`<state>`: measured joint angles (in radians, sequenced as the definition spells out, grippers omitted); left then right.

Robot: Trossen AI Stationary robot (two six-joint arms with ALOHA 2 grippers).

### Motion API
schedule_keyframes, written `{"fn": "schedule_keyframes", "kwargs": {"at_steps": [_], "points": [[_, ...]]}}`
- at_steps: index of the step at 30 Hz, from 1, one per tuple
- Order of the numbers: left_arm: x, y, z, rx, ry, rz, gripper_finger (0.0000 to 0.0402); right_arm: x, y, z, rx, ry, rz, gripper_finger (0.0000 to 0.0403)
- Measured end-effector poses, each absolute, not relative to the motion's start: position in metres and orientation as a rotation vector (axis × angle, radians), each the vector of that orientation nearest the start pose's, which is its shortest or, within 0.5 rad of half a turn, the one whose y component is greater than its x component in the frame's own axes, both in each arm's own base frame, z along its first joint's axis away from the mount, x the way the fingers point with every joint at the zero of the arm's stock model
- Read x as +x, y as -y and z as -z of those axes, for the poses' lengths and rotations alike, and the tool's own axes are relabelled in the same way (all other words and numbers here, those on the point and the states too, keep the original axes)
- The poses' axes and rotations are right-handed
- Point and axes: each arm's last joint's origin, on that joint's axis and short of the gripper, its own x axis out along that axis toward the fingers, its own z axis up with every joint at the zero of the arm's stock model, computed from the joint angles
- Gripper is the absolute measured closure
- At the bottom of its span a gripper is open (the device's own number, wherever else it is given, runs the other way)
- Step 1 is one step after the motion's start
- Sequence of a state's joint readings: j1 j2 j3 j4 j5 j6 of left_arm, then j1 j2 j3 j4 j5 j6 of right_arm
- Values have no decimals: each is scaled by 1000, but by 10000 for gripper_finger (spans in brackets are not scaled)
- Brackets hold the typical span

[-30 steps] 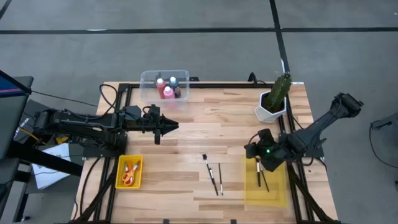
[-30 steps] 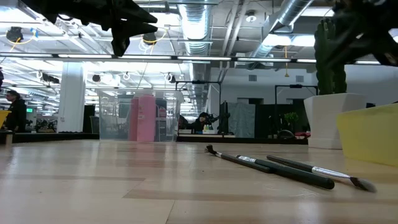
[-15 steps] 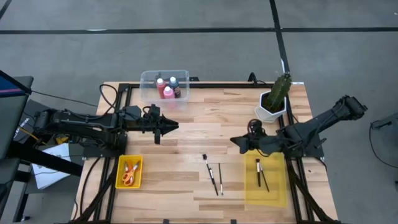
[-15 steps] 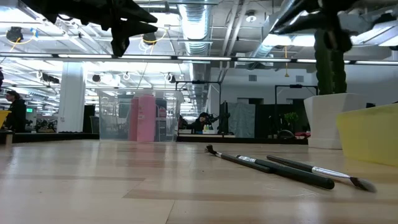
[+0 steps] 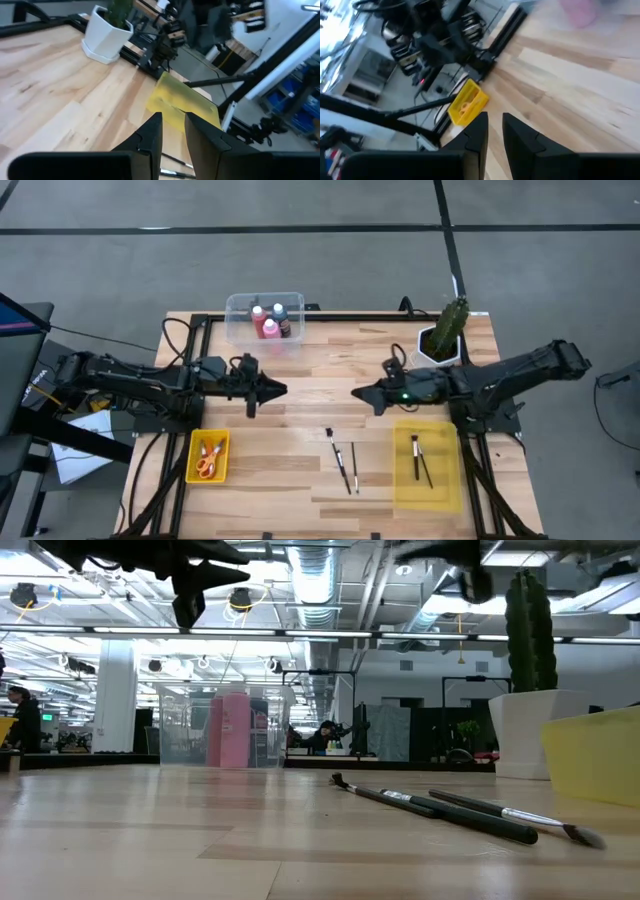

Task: Pick & Place Paint Supplies
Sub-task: Put the brow brush into the yellow bin

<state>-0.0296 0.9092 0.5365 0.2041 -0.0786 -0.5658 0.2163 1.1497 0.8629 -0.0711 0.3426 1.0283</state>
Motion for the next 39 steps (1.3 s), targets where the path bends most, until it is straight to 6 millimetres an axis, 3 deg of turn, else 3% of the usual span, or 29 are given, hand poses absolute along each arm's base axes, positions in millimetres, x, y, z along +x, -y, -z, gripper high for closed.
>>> {"fn": "schedule_keyframes", "kwargs": {"at_steps": [6,12,18,27,33,39], "points": [[204,2,-270,-551,-48,-143,325,288,-47,-302,906,-385,282,349],[204,-1,-282,-437,74,-145,325,315,-47,-297,870,-672,446,349],[194,-6,-299,-288,194,-157,325,348,-52,-290,932,-715,560,349],[127,-4,-323,-168,257,-90,325,408,-76,-244,1225,-745,757,349],[82,-3,-317,-164,216,-87,325,446,-98,-250,1266,-696,795,349],[62,-3,-312,-171,217,-84,325,456,-98,-260,1147,-841,974,349]]}}
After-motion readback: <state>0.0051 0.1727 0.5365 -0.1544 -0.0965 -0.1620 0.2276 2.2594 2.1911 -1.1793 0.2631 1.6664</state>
